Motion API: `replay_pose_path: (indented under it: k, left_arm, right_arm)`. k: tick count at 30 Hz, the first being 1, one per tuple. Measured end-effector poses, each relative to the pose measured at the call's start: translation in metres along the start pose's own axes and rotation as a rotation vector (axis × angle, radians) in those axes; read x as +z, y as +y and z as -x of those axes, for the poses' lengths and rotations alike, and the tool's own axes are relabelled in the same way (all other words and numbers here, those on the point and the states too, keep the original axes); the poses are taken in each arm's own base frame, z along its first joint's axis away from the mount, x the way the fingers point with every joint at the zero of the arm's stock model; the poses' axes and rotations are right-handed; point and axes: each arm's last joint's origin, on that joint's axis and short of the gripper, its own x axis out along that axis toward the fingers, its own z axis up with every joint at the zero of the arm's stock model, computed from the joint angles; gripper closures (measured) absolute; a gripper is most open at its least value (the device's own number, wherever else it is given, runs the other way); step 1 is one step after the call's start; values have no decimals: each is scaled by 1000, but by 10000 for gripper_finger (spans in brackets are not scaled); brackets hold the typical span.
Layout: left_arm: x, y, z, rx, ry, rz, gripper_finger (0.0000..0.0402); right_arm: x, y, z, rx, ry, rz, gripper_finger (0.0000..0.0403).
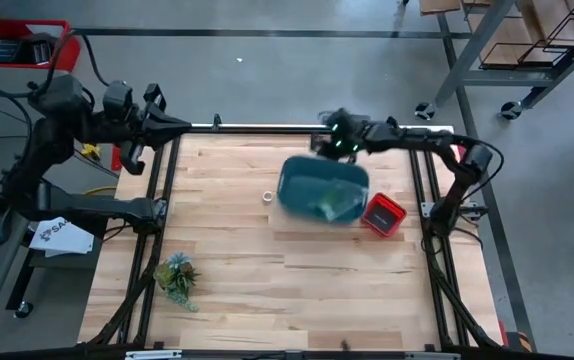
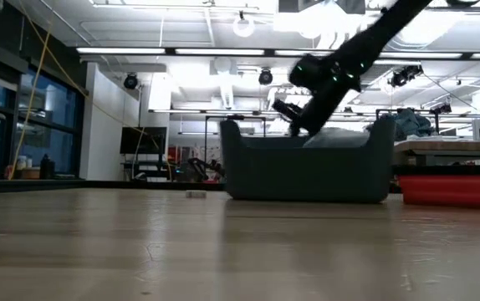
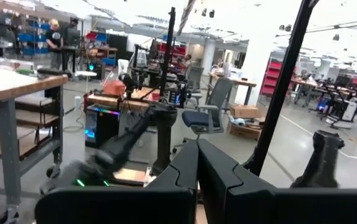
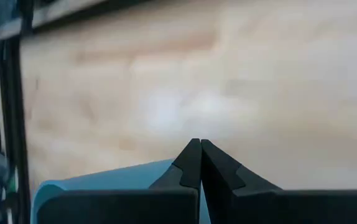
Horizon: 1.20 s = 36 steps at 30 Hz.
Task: Roll bandage
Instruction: Move the blue bin to the center of the table
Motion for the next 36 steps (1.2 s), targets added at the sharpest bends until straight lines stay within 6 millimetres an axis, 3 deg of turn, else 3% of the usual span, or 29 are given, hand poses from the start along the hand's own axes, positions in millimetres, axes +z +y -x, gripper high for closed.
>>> replay_pose_path:
  k: [7,13,19,25,30,36]
  left_arm:
    - [4,-6,15,-7,-35,-20,401]
    - [2,-10,30,-5,-20,-44,401]
    - [-2,-9,35,89,8,-19,401]
    - [-18,3,15,209,144,22,401]
    - [-57,9,-9,109,248,67,401]
    - [-119,8,-25,56,200,297,401]
  right_arm:
    - [-69,53,-2,174,-26,28,403]
    - [-102,72,38,197,-143,55,403]
    - [-118,48,103,-57,-266,40,403]
    - [-128,11,150,-308,-233,49,403]
    - [-133,0,151,-417,-100,174,403]
    - [-152,-18,121,-346,59,244,403]
